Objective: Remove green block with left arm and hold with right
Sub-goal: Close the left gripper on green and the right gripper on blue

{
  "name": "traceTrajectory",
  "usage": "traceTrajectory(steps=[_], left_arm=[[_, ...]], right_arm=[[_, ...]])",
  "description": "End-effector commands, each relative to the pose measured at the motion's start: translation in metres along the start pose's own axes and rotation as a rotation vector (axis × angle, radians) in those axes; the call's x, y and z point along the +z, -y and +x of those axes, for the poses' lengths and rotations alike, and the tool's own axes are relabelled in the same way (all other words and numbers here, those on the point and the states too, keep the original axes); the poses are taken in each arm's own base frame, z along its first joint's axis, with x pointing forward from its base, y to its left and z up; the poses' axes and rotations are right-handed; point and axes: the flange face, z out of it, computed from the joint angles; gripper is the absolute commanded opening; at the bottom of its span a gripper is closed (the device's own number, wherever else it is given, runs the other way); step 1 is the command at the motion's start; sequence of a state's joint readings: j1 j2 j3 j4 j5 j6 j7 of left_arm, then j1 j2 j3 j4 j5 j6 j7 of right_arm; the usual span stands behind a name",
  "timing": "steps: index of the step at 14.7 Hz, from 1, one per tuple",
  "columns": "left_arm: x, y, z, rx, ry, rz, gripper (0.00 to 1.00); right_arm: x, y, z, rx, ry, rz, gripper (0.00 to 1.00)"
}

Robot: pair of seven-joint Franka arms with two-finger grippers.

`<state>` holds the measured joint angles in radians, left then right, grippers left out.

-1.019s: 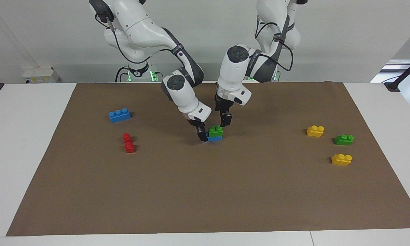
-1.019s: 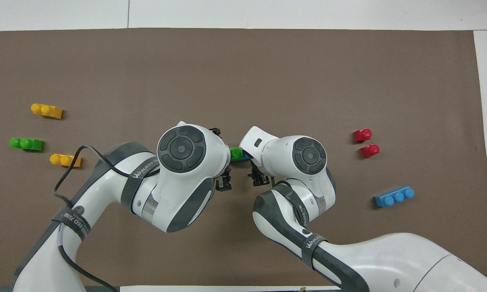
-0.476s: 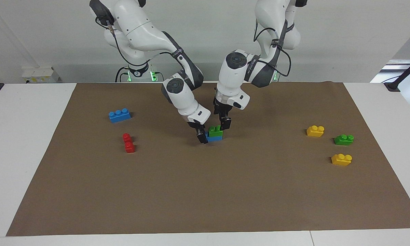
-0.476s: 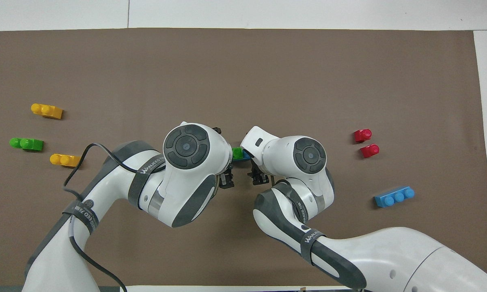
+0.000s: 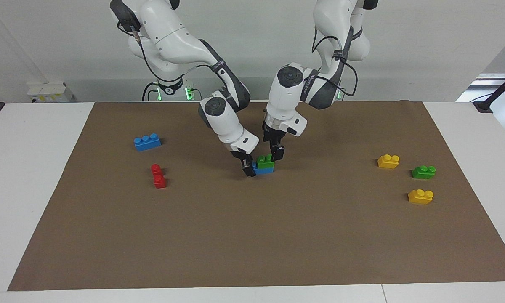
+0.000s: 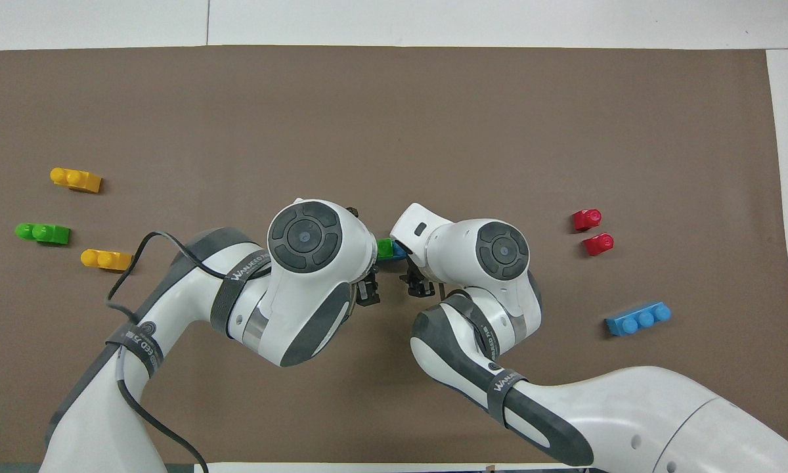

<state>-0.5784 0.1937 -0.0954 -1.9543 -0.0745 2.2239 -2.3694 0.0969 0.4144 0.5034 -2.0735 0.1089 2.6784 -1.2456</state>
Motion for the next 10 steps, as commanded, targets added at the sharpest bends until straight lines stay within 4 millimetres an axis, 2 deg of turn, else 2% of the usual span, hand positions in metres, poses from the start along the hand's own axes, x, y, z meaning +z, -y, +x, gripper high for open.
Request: traceTrajectory(steps=[1, 2, 3, 5, 9, 10], left_arm=[[0.001, -0.001, -0.006, -0.028, 0.012, -0.003, 1.0], [0.001, -0.001, -0.006, -0.033, 0.011, -0.004, 1.0], [0.003, 0.0, -0.007, -0.035, 0.007, -0.002, 1.0], [0.015, 0.009, -0.016, -0.028, -0.002, 0.003, 1.0], [0.022, 0.014, -0.015, -0.011, -0.028, 0.016, 1.0], [0.025, 0.025, -0.021, 0.008, -0.034, 0.022, 1.0]], right_arm=[[0.002, -0.002, -0.003, -0.014, -0.013, -0.012, 0.37], [0.002, -0.002, -0.003, -0.015, -0.014, -0.013, 0.23], [0.002, -0.003, -0.001, -0.016, -0.018, -0.014, 0.12], [0.001, -0.004, -0.001, -0.017, -0.019, -0.015, 0.0], [0.002, -0.004, 0.0, -0.016, -0.021, -0.014, 0.0], [0.001, -0.005, -0.001, -0.013, -0.021, -0.016, 0.0]])
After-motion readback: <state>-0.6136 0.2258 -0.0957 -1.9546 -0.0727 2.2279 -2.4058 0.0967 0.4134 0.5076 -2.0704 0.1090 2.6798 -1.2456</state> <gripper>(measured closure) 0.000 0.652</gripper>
